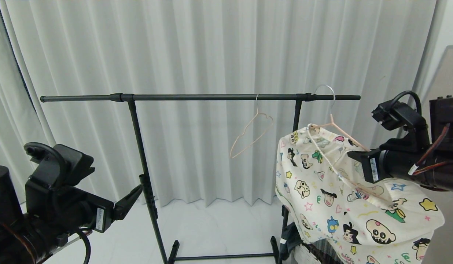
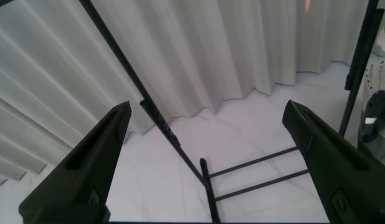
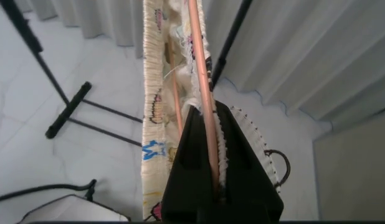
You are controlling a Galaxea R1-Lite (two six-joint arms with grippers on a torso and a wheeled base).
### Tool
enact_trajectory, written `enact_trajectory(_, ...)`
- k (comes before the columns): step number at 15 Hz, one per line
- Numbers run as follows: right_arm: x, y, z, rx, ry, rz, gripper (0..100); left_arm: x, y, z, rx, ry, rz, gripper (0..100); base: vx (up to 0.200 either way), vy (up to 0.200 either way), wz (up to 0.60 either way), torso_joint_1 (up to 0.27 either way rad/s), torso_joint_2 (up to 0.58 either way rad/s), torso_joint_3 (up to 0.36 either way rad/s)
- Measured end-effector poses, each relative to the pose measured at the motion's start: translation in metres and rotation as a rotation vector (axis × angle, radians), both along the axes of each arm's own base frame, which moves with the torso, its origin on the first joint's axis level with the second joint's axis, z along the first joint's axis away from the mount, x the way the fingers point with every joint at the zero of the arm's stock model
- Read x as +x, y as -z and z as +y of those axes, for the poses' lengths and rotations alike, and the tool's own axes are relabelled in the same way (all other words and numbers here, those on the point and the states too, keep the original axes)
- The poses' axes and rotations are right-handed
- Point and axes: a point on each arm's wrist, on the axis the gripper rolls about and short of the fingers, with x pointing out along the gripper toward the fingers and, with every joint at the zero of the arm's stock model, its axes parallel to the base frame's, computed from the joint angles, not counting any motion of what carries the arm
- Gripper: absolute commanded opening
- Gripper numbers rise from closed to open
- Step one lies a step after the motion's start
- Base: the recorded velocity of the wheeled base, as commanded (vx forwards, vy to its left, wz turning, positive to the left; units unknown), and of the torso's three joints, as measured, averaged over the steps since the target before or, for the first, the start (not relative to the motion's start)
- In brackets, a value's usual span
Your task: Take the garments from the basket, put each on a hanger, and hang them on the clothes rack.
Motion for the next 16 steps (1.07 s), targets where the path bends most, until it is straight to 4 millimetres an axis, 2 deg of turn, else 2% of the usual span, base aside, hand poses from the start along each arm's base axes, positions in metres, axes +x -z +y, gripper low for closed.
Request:
enact_trajectory(4, 0.018, 0.000, 0.006, 0.032, 0.067, -0.035, 0, 0.001, -0.001, 0.000, -0.004, 0.000, -0.002, 100, 0.000, 0.000, 0.00, 0.000, 0.00, 0.000)
enact_trajectory(16, 0.049, 0.010, 0.013, 0.027, 0.100, -0.033, 0, 0.000, 0.000, -0.002, 0.003, 0.014, 0.001, 100, 0.200, 0.000, 0.00, 0.005, 0.00, 0.003)
